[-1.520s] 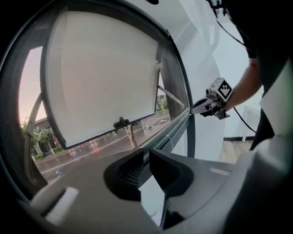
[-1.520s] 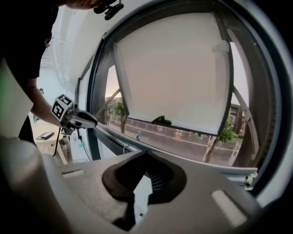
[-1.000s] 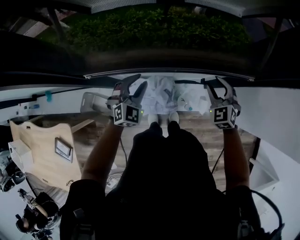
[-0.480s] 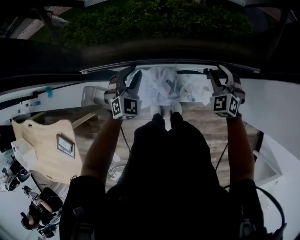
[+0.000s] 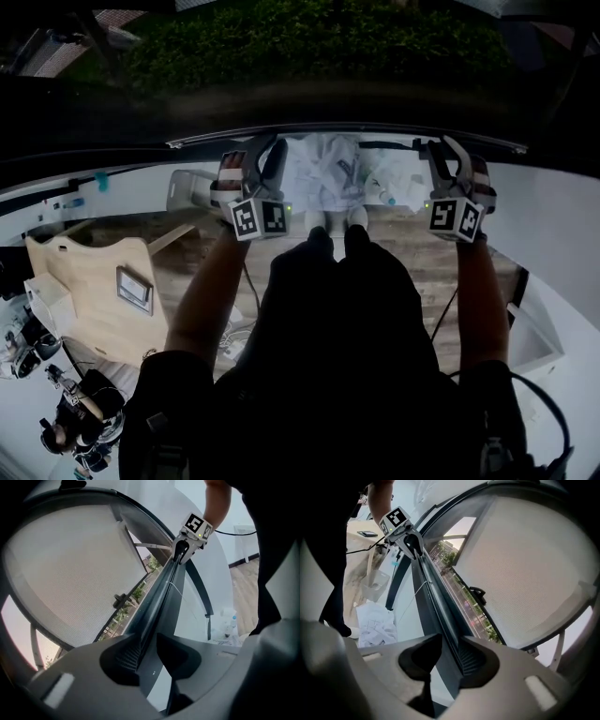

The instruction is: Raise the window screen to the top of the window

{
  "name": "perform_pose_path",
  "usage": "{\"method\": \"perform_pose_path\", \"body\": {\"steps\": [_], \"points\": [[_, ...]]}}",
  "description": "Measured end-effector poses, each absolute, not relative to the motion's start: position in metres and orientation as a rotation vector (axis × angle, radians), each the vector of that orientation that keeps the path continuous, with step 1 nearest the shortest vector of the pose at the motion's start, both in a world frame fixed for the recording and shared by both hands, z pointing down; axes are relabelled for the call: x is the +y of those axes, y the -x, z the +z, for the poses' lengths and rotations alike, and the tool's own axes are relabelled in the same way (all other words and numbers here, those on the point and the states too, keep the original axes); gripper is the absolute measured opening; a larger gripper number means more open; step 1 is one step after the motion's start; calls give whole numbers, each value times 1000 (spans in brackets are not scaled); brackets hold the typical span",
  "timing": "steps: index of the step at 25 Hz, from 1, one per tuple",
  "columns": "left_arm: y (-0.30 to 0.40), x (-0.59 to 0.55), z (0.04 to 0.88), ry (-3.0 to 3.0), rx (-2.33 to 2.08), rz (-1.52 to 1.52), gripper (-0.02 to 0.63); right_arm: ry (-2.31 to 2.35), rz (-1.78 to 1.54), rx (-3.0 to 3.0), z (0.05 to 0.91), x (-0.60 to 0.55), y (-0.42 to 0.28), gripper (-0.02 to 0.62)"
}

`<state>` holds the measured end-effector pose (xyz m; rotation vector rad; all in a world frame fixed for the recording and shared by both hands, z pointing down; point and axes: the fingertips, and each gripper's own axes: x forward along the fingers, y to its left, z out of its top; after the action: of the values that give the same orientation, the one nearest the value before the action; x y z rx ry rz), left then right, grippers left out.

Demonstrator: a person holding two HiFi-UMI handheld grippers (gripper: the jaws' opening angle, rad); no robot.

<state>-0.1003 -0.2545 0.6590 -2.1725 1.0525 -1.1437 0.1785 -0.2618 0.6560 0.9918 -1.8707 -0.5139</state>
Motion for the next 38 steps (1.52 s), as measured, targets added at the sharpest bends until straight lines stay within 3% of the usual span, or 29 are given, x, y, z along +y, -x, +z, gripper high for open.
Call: {"method": "perform_pose_path", "body": {"steps": [6, 14, 38], "points": [[101, -261, 667, 2072, 985, -1248, 101, -965, -573, -1806, 664, -265, -180, 114], [106, -262, 662, 2062, 1027, -1241, 74, -987, -587, -1804, 657, -265, -177, 57], [105, -260, 665, 2049, 1123, -1360, 48, -921, -493, -1780, 657, -260, -178, 43]]}}
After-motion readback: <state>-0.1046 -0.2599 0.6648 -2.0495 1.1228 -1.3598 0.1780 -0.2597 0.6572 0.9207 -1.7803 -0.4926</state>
